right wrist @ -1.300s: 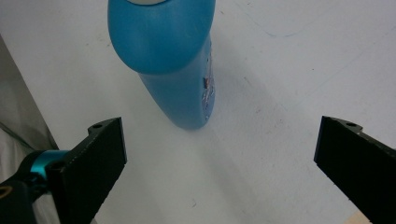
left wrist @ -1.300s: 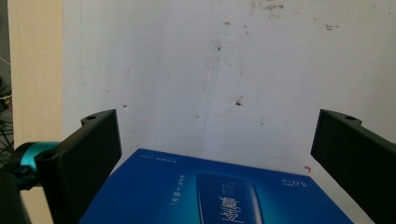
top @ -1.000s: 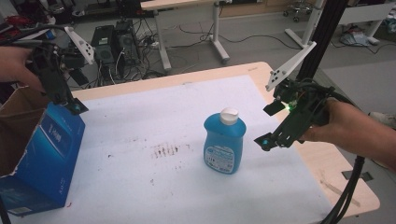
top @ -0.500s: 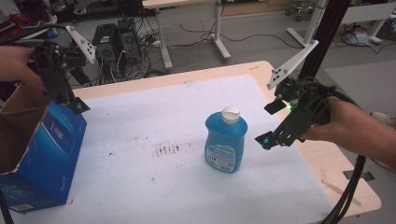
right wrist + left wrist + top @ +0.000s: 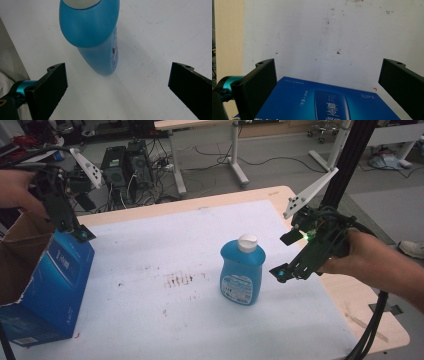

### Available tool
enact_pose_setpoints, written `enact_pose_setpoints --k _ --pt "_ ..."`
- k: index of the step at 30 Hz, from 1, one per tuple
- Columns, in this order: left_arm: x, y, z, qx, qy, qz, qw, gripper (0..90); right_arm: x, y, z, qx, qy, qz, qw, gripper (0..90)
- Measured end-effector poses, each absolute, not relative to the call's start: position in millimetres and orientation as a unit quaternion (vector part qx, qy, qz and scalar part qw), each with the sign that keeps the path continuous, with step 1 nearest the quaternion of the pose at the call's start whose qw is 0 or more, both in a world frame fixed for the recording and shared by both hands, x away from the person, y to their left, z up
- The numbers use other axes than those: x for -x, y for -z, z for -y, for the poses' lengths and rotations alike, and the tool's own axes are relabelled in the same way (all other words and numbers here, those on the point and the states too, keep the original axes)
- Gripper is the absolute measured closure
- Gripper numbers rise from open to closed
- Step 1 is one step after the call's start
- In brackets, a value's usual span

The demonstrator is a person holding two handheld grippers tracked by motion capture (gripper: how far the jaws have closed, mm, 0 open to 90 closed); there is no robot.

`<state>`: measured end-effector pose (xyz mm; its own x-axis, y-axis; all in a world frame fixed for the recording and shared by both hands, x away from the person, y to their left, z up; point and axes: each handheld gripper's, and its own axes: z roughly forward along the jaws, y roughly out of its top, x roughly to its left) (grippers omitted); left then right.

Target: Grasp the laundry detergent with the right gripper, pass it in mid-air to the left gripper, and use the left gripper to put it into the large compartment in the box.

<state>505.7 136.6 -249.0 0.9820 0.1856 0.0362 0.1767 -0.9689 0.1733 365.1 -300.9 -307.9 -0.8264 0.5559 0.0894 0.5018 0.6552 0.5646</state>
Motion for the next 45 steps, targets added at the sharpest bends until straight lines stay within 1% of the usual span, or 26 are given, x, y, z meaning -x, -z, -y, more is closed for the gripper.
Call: enact_pose_setpoints --k 22,45 --pt "-506 257 -126 -0.992 -0.024 -0.088 0.084 1.7 -360 344 300 -0.297 -0.361 -0.883 0.045 1.7" --pt "-505 270 -113 -0.993 -0.018 -0.081 0.085 1.7 -358 371 302 -0.304 -0.42 -0.854 0.043 1.7"
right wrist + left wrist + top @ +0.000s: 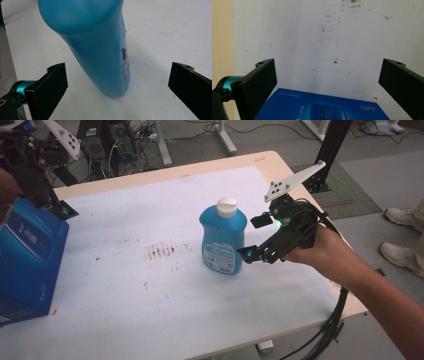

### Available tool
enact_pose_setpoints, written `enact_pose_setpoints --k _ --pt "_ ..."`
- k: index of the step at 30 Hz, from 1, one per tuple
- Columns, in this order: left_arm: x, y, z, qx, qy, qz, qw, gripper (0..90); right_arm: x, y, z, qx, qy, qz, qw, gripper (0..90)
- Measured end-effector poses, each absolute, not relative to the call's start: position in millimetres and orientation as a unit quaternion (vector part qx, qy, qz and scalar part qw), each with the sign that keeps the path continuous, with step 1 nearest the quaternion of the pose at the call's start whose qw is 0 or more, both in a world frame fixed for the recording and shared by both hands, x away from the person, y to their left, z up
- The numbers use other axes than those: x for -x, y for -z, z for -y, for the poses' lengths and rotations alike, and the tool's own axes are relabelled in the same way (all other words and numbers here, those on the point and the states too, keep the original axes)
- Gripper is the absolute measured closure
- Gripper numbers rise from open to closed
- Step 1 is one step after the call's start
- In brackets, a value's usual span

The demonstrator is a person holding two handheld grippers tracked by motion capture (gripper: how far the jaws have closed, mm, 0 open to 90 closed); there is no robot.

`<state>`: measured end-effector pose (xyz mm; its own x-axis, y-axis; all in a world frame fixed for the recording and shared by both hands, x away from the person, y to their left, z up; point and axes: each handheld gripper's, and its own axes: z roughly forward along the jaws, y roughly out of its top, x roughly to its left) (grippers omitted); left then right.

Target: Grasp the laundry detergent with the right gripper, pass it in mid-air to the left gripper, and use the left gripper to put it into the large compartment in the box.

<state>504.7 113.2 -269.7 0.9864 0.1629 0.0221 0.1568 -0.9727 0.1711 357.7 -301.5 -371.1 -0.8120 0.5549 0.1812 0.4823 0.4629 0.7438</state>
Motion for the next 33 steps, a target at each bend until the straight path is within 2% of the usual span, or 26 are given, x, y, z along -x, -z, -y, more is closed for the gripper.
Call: enact_pose_setpoints --k 33 --pt "-505 276 -109 -0.994 -0.016 -0.076 0.081 1.7 -359 401 281 -0.303 -0.483 -0.819 0.061 1.7"
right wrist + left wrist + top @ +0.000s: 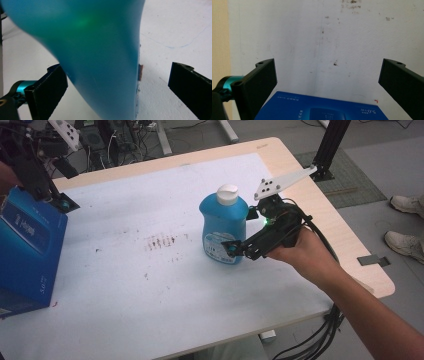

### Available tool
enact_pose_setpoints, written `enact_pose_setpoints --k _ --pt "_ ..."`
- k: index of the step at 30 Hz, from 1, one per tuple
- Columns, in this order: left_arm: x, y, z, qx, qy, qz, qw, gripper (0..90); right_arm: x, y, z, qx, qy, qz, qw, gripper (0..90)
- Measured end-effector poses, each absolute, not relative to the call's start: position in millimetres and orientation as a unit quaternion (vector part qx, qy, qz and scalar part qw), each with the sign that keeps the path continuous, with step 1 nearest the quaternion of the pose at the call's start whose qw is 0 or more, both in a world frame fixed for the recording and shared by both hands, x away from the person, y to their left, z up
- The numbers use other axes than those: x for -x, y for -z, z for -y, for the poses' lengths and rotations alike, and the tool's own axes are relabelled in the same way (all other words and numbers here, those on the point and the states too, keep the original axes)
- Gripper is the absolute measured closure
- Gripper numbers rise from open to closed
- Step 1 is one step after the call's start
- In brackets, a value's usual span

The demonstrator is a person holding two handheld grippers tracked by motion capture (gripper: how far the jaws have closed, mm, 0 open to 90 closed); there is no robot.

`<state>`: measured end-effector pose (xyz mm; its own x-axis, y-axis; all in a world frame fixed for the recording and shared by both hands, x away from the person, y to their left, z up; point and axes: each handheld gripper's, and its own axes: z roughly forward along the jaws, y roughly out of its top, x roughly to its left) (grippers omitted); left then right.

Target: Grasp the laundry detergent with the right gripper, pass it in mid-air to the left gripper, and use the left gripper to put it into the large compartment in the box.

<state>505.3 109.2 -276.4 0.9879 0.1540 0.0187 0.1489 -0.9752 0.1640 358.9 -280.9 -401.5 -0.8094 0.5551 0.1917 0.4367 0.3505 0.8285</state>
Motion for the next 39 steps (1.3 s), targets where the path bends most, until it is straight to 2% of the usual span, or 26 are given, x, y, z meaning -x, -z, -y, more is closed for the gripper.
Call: enact_pose_setpoints --k 16,20,21,23,39 --pt "-505 276 -110 -0.993 -0.017 -0.078 0.083 1.7 -359 408 273 -0.31 -0.504 -0.802 0.08 5.0" --pt "-505 276 -111 -0.993 -0.017 -0.079 0.083 1.7 -359 410 272 -0.315 -0.508 -0.798 0.083 7.2" --pt "-505 277 -111 -0.993 -0.017 -0.079 0.083 1.7 -358 411 271 -0.315 -0.512 -0.795 0.085 12.6" --pt "-505 277 -111 -0.993 -0.016 -0.079 0.082 1.7 -358 412 271 -0.313 -0.514 -0.794 0.085 14.3" --pt "-504 278 -113 -0.993 -0.017 -0.081 0.085 1.7 -355 420 269 -0.322 -0.53 -0.779 0.092 18.6"
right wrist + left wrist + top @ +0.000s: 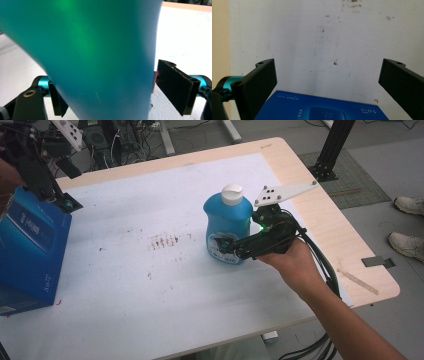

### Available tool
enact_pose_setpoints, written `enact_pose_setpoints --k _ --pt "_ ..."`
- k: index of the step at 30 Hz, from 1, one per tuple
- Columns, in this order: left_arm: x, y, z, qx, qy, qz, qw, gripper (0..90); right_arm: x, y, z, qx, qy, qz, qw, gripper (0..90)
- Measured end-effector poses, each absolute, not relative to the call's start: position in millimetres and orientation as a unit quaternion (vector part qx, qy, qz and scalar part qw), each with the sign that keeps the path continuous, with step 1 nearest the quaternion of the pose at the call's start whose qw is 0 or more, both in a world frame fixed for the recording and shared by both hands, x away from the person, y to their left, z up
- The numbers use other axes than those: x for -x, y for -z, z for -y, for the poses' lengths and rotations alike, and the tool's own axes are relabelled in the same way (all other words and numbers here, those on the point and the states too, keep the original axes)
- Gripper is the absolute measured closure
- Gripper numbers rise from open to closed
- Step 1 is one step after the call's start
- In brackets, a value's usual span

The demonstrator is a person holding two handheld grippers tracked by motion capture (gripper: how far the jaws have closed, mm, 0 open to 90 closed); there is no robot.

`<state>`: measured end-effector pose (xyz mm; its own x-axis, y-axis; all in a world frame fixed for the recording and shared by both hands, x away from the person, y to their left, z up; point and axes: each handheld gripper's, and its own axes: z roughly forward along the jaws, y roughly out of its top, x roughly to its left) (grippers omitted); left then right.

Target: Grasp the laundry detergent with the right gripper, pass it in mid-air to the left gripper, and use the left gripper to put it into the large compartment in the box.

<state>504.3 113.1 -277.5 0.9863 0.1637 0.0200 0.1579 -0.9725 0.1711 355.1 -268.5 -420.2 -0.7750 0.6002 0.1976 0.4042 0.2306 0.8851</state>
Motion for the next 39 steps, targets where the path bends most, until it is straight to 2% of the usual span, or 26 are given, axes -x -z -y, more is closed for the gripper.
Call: enact_pose_setpoints --k 3,5,11,14,26,39 --pt "-504.6 277.4 -113.8 -0.993 -0.016 -0.079 0.084 1.7 -355.0 420.3 268.5 -0.324 -0.531 -0.778 0.094 18.9" --pt "-504.6 277.7 -114.0 -0.993 -0.016 -0.08 0.084 1.7 -354.7 420.1 269.9 -0.319 -0.536 -0.776 0.094 27.0" --pt "-504.8 278.2 -114.3 -0.993 -0.016 -0.081 0.085 1.7 -353.7 422.5 270.2 -0.32 -0.538 -0.774 0.095 27.8" --pt "-505.0 278.2 -114.1 -0.993 -0.016 -0.079 0.083 1.7 -353.0 423.3 270.6 -0.315 -0.542 -0.773 0.101 32.3" --pt "-504.8 278.5 -114.4 -0.993 -0.016 -0.08 0.083 1.7 -350.9 424.4 269.0 -0.304 -0.55 -0.771 0.105 38.6" --pt "-504.4 280.3 -116.0 -0.993 -0.016 -0.082 0.084 1.7 -346.9 423.1 267.0 -0.291 -0.549 -0.771 0.138 43.2"
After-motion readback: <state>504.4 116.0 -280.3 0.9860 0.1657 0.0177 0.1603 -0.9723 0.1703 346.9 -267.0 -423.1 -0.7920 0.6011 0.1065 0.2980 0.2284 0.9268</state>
